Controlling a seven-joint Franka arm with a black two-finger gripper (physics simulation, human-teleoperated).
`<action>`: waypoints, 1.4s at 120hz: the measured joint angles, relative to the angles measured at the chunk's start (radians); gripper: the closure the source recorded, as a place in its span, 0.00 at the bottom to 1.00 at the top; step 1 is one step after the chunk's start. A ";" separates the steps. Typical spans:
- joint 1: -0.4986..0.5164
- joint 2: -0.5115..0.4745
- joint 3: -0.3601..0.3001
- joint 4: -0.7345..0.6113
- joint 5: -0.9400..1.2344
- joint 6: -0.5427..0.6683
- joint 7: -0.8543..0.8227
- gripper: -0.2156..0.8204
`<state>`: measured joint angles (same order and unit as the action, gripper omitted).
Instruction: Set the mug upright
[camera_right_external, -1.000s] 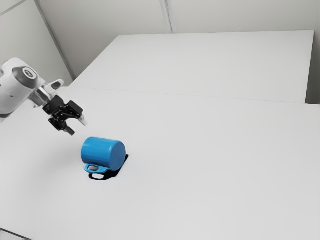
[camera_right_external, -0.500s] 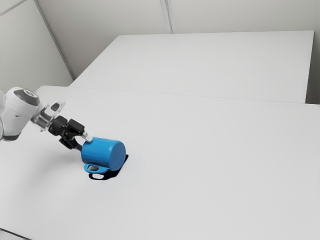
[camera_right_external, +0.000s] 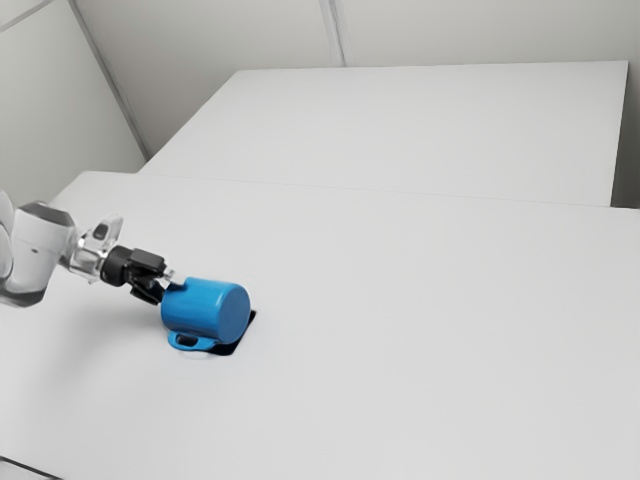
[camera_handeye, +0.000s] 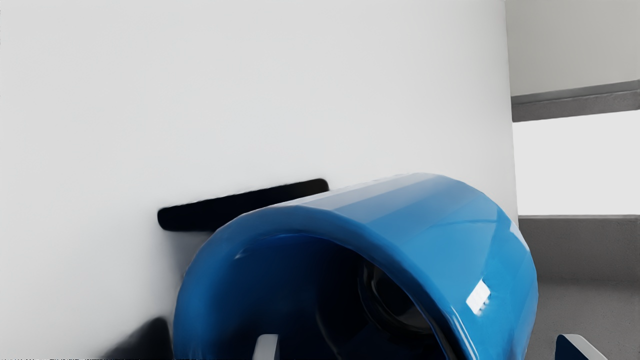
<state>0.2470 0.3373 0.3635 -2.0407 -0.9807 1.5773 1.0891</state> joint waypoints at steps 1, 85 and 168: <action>0.001 0.002 0.000 -0.001 -0.002 -0.002 0.003 0.21; 0.016 0.019 -0.001 -0.035 -0.097 -0.076 0.185 0.88; -0.135 -0.170 -0.165 0.140 0.157 0.113 0.103 0.97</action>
<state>0.1121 0.1670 0.1984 -1.9002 -0.8233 1.6900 1.1916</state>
